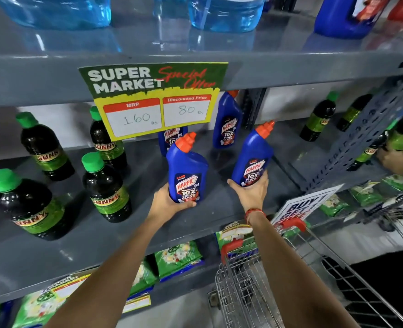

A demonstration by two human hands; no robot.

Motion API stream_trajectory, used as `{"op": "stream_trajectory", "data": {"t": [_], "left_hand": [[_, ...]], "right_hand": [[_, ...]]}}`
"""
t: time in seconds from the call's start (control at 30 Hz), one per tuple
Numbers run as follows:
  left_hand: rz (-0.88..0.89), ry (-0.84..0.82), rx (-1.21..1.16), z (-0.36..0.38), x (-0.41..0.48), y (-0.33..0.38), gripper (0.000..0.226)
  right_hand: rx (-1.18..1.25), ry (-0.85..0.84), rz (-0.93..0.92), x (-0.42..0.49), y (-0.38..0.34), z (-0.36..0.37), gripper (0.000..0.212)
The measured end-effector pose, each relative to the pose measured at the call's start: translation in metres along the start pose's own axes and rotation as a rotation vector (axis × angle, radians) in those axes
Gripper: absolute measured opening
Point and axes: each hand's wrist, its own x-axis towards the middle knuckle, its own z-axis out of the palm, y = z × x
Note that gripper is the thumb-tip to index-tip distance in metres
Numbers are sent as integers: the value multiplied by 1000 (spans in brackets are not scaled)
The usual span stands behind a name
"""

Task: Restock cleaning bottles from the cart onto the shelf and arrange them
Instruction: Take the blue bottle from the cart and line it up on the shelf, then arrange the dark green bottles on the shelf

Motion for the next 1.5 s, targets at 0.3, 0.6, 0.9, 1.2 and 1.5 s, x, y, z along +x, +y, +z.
{"op": "stream_trajectory", "data": {"t": [0.3,0.6,0.9,1.2,1.5], "left_hand": [[26,-63,3,-4,8,-1,48],[15,-45,-24,-5,3,-5,63],[64,166,-171,-22,-54,-31,59],[41,510,-159,-107,-124,-60,17],[-97,781,-40,-185,-128,-90,72]], "right_hand": [[24,1,7,1,2,0,104],[-27,-62,24,-7,3,-8,117],[-10,20,-71,-111,7,20,65],[-54,-505,-297,-207,-31,107,64],[-83,-552,-204,-217,-70,164,91]]}}
